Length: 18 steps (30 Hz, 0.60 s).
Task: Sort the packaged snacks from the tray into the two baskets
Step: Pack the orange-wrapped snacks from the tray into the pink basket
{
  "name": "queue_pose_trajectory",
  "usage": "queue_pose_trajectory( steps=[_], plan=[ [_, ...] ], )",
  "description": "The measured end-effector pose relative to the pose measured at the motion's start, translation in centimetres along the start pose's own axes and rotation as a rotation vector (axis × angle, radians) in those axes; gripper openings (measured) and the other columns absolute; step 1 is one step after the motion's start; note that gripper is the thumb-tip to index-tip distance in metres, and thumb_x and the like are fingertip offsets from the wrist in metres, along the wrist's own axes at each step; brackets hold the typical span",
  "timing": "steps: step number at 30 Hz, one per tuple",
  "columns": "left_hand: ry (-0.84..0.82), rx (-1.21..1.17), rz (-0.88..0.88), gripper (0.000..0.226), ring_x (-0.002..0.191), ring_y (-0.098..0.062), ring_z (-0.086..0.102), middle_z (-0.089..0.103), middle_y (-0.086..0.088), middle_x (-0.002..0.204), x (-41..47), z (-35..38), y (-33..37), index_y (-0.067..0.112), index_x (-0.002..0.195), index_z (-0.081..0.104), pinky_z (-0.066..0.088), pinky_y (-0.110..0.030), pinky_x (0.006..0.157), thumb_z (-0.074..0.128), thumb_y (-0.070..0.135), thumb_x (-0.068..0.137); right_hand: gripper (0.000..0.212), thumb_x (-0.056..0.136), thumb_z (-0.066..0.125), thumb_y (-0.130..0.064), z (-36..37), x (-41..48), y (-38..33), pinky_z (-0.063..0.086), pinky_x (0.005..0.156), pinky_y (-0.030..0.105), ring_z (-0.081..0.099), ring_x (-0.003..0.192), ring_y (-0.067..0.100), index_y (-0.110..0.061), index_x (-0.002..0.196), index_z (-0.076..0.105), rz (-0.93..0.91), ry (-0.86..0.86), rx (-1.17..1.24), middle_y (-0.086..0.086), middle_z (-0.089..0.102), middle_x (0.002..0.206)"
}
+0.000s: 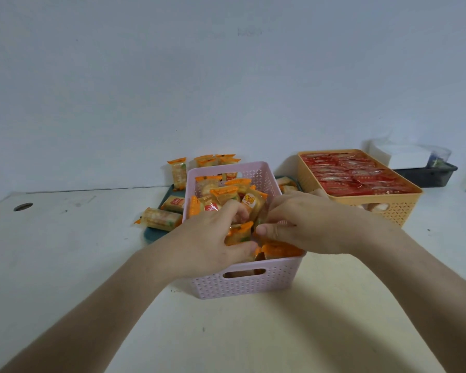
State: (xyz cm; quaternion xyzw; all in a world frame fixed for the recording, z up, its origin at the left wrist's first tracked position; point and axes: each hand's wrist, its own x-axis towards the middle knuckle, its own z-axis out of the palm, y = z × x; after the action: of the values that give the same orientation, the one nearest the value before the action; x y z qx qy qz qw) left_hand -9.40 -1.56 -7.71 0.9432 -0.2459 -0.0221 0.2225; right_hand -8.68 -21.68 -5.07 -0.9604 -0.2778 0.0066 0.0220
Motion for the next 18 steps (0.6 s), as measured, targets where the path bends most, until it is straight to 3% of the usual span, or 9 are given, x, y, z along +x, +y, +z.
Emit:
queue_pose_trajectory(
  steps=[4,6,8,10,12,13,16,18],
  plan=[
    [-0.177,0.033,0.048,0.037,0.085,-0.001,0.058,0.061,0.016,0.092,0.0,-0.2,-0.1,0.036,0.107,0.056,0.051,-0.030,0.078,0.036,0.063,0.091,0.032,0.100,0.032,-0.046,1.0,0.2,0.1,0.035,0.092,0.044,0.052,0.093,0.014,-0.032,0.093,0.060,0.020,0.220,0.054,-0.013,0.059,0.087],
    [-0.230,-0.047,0.087,0.038,0.074,-0.004,0.055,0.057,0.013,0.078,0.1,-0.6,0.1,0.031,0.088,0.059,0.048,-0.029,0.072,0.032,0.056,0.095,0.023,0.098,0.041,-0.040,0.5,0.6,0.4,0.038,0.089,0.041,0.056,0.096,0.014,-0.034,0.102,0.063,0.049,0.326,0.093,-0.014,0.065,0.095],
    [-0.152,-0.061,0.098,0.044,0.071,-0.013,0.054,0.056,0.005,0.074,0.3,-1.2,0.4,0.020,0.082,0.059,0.048,-0.039,0.071,0.032,0.051,0.097,0.024,0.095,0.049,-0.036,-0.5,1.6,0.8,0.043,0.092,0.044,0.059,0.104,0.015,-0.035,0.114,0.063,0.065,0.363,0.141,-0.012,0.067,0.107],
    [0.075,0.005,0.050,0.033,0.078,-0.012,0.056,0.060,0.007,0.082,0.6,-2.1,0.0,0.020,0.093,0.066,0.048,-0.035,0.072,0.042,0.040,0.099,0.026,0.093,0.053,-0.034,-1.3,2.7,0.9,0.046,0.094,0.046,0.058,0.107,0.015,-0.030,0.117,0.062,0.069,0.359,0.173,-0.009,0.066,0.113],
    [0.365,0.290,-0.007,0.022,0.089,-0.009,0.052,0.053,0.011,0.088,0.8,-3.4,-0.7,0.027,0.104,0.070,0.039,-0.025,0.072,0.050,0.033,0.096,0.025,0.093,0.055,-0.034,-1.7,3.7,0.7,0.048,0.093,0.040,0.058,0.105,0.015,-0.028,0.115,0.064,0.047,0.315,0.176,-0.007,0.066,0.113],
    [0.415,0.451,-0.051,0.024,0.094,-0.013,0.051,0.048,0.010,0.089,0.8,-3.9,-1.0,0.027,0.106,0.069,0.038,-0.026,0.072,0.051,0.037,0.095,0.023,0.093,0.056,-0.036,-1.8,4.1,0.4,0.049,0.091,0.035,0.059,0.103,0.014,-0.027,0.112,0.065,0.020,0.274,0.195,-0.006,0.066,0.111],
    [0.283,0.708,-0.277,0.046,0.104,-0.020,0.048,0.035,0.004,0.090,0.9,-4.0,-1.7,0.023,0.112,0.062,0.040,-0.031,0.070,0.050,0.060,0.088,0.030,0.091,0.055,-0.050,-1.3,4.8,-1.1,0.049,0.081,0.024,0.063,0.092,0.010,-0.027,0.107,0.067,-0.078,0.029,0.279,-0.007,0.070,0.103],
    [0.245,0.748,-0.326,0.047,0.108,-0.021,0.046,0.033,0.001,0.092,0.9,-3.5,-1.8,0.023,0.111,0.060,0.038,-0.032,0.069,0.054,0.061,0.085,0.038,0.089,0.054,-0.056,-0.6,5.2,-2.3,0.048,0.085,0.024,0.065,0.096,0.012,-0.033,0.117,0.064,-0.142,-0.166,0.328,-0.005,0.070,0.106]
  ],
)
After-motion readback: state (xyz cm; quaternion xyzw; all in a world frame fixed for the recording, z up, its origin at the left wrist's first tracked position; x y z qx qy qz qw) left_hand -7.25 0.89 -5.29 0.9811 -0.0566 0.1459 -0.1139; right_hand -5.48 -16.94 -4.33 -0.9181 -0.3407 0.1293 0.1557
